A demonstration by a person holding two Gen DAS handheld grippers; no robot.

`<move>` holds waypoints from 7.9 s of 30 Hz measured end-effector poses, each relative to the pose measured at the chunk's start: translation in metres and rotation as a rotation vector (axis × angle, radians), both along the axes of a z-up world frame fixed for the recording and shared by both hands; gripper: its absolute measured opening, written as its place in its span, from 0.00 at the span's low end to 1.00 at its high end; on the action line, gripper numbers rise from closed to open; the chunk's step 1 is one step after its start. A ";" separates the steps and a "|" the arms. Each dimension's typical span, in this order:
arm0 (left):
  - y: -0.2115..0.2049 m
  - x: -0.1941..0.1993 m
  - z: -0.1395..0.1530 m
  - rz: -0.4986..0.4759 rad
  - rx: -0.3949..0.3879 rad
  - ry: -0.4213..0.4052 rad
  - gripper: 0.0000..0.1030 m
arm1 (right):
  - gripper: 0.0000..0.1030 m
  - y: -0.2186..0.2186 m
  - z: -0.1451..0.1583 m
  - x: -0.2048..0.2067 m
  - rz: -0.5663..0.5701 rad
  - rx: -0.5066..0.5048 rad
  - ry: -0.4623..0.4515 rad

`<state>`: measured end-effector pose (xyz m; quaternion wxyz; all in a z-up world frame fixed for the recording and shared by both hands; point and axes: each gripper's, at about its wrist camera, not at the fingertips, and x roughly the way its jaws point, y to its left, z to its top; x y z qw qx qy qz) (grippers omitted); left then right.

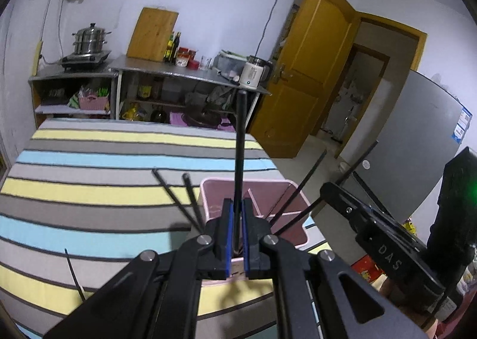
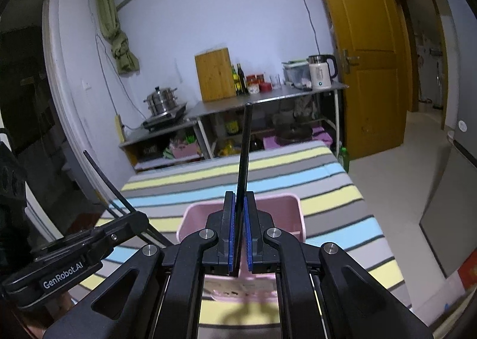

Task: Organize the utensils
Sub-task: 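Lower both chopsticks into the basket and open both tools, then move both tools back to the table and grasp a chopstick each, then lift both held chopsticks and carry them over the pink basket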

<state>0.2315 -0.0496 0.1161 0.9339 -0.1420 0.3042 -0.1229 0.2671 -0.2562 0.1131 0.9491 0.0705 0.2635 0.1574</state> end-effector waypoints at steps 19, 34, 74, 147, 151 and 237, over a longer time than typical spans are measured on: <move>0.031 -0.015 -0.006 -0.013 -0.089 -0.028 0.12 | 0.08 0.000 -0.021 -0.002 0.030 -0.006 0.067; 0.050 -0.056 0.017 -0.032 -0.089 -0.122 0.18 | 0.13 -0.011 0.004 -0.037 0.028 0.040 -0.019; 0.149 -0.067 -0.158 0.235 -0.023 0.255 0.18 | 0.13 0.086 -0.105 -0.090 0.309 -0.061 0.227; 0.143 -0.071 -0.155 0.220 0.133 0.366 0.06 | 0.05 0.182 -0.157 -0.030 0.469 -0.254 0.358; 0.142 -0.080 -0.138 0.205 0.125 0.326 0.06 | 0.05 0.169 -0.139 -0.036 0.461 -0.221 0.326; 0.007 0.005 0.032 -0.111 0.058 0.026 0.05 | 0.05 0.006 0.005 0.007 0.029 0.015 0.016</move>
